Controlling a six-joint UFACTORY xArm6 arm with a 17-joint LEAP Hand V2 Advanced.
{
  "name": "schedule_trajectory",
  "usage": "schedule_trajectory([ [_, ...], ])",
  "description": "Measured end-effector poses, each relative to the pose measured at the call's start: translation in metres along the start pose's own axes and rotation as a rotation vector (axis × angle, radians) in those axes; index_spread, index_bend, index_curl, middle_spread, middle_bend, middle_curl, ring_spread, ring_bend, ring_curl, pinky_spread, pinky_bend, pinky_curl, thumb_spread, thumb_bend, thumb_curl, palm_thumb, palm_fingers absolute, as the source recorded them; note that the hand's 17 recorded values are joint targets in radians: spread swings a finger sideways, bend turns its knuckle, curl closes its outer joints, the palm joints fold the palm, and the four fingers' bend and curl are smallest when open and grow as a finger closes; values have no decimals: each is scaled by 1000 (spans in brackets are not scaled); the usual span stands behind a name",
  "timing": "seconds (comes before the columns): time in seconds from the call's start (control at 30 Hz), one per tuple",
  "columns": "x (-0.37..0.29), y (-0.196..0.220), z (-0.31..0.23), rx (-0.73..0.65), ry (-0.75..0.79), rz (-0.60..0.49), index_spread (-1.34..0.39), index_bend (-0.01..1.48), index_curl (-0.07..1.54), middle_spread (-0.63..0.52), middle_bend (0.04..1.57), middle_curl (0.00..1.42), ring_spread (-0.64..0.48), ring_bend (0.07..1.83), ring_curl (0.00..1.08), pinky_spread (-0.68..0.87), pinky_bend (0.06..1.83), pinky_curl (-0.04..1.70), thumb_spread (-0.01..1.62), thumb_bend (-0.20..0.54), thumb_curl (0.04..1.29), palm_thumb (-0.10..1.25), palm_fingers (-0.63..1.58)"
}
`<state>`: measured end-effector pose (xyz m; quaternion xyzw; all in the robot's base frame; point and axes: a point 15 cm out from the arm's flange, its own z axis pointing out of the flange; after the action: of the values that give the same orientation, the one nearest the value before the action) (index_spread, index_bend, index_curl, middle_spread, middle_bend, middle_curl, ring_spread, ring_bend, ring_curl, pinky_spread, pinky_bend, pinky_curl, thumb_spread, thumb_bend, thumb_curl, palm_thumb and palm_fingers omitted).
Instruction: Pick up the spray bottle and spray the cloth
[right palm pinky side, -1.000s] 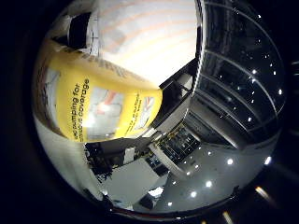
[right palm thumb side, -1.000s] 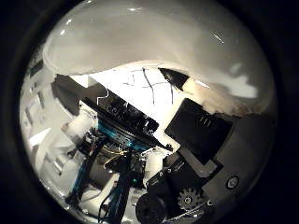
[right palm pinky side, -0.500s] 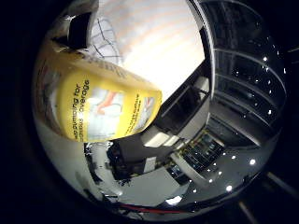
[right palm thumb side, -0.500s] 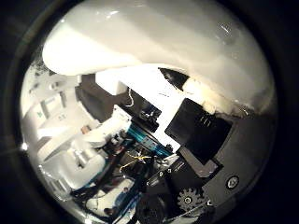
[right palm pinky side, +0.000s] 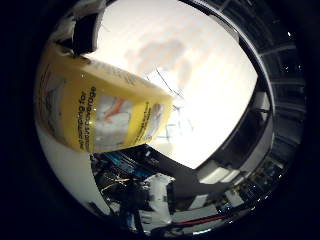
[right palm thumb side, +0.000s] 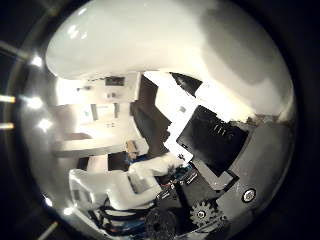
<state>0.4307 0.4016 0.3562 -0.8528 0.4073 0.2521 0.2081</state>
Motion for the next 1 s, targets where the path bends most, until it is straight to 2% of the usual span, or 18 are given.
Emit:
schedule_trajectory([
  [0.27,-6,-53,13,181,-306,-29,-181,1191,702,-72,1377,607,-159,1479,606,-153,976,1457,980,-12,701,1102,1191],
  [0.43,30,-74,50,236,-457,14,-181,1190,701,-72,1377,607,-160,1479,606,-152,976,1457,973,-14,709,1092,1192],
  [0.8,64,-70,122,210,-530,42,-182,1187,703,-71,1373,602,-158,1476,601,-149,975,1457,962,-13,735,1082,1194],
  [1.0,62,-69,148,210,-507,-9,-182,1191,706,-71,1373,601,-157,1478,598,-148,973,1457,954,-13,754,1068,1195],
])
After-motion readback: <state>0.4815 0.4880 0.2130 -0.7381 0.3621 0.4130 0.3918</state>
